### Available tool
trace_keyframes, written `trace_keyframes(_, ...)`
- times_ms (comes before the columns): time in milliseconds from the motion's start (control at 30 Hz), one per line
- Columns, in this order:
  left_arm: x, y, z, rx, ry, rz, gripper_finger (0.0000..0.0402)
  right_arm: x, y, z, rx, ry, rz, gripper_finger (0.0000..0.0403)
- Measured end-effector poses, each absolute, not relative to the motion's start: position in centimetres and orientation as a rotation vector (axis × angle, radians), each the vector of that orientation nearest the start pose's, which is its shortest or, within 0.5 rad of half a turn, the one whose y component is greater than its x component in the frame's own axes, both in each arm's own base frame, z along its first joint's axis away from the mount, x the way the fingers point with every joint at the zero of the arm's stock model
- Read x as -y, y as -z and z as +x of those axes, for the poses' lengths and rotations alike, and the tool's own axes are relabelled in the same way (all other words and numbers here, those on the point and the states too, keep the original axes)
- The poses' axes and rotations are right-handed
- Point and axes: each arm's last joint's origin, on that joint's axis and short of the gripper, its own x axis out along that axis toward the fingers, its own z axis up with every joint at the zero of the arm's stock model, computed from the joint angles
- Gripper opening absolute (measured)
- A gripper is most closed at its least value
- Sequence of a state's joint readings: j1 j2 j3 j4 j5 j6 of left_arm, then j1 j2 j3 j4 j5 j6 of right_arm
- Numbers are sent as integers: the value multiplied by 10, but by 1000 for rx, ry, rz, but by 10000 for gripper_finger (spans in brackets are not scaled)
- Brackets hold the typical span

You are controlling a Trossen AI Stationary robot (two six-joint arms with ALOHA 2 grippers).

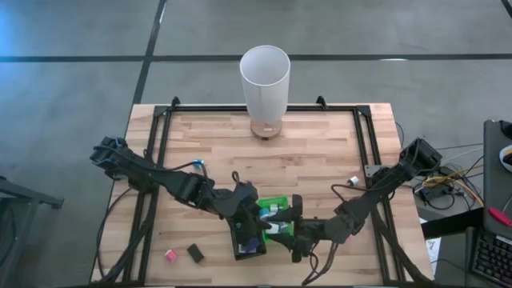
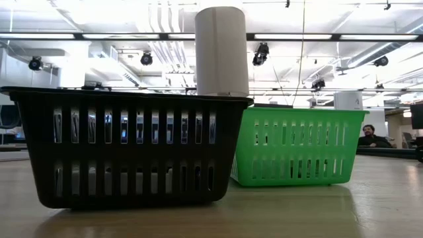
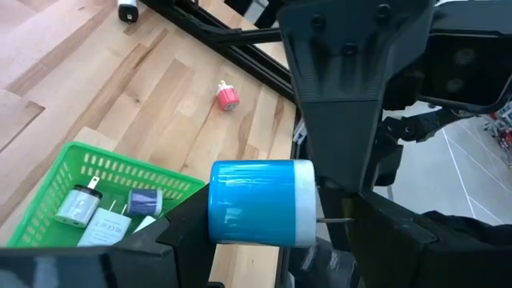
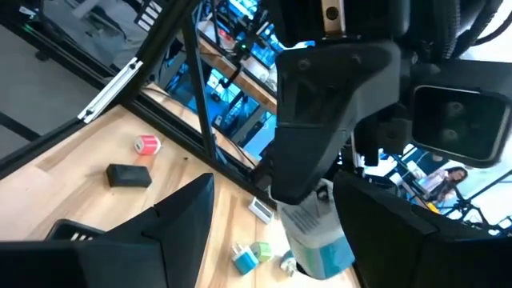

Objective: Pick & Place Office items
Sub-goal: Put the right blue charger adapter into the green bin

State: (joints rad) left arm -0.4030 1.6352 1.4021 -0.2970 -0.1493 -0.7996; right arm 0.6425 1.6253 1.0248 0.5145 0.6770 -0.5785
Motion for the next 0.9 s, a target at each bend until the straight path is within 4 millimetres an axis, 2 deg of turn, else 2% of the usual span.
trace_keyframes(500, 143, -321, 345, -574, 38, -650, 232, -197, -271, 303, -78, 28, -623, 249)
trace_keyframes(900, 144, -321, 345, -580, 65, -657, 232, -194, -274, 303, -71, 84, -718, 249)
